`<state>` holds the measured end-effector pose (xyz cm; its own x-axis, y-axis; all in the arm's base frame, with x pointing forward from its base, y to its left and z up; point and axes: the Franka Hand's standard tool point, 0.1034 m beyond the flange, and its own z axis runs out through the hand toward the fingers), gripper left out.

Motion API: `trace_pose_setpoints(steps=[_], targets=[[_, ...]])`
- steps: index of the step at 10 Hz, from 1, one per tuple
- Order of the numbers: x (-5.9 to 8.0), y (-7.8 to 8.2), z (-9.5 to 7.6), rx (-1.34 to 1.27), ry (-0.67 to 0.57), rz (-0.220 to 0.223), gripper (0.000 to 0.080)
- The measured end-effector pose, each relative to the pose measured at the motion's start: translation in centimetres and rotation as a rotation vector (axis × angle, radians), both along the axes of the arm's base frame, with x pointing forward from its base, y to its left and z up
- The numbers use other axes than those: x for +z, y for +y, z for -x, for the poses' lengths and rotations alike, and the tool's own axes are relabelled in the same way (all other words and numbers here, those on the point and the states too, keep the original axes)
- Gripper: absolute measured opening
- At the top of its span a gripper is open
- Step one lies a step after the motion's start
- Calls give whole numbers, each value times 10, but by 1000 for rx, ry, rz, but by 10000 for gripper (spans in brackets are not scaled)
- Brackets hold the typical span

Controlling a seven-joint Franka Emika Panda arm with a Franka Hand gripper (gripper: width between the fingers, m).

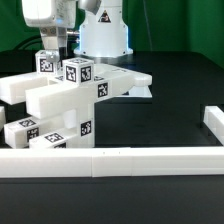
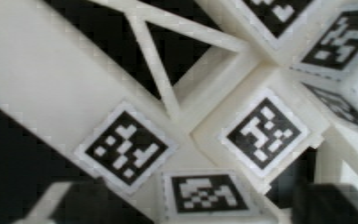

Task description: Assemble chair

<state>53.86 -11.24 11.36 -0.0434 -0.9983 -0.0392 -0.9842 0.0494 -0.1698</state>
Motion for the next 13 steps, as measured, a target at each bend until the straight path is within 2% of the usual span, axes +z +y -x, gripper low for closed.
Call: trace_pose_setpoints(steps=[1, 2, 3, 13], targets=[[-2, 0, 0, 47, 1, 11, 569], [-2, 0, 0, 148, -2, 29, 633], [-2, 0, 1, 213, -4, 40, 644], [-1, -10, 3, 1268, -13, 227, 649]])
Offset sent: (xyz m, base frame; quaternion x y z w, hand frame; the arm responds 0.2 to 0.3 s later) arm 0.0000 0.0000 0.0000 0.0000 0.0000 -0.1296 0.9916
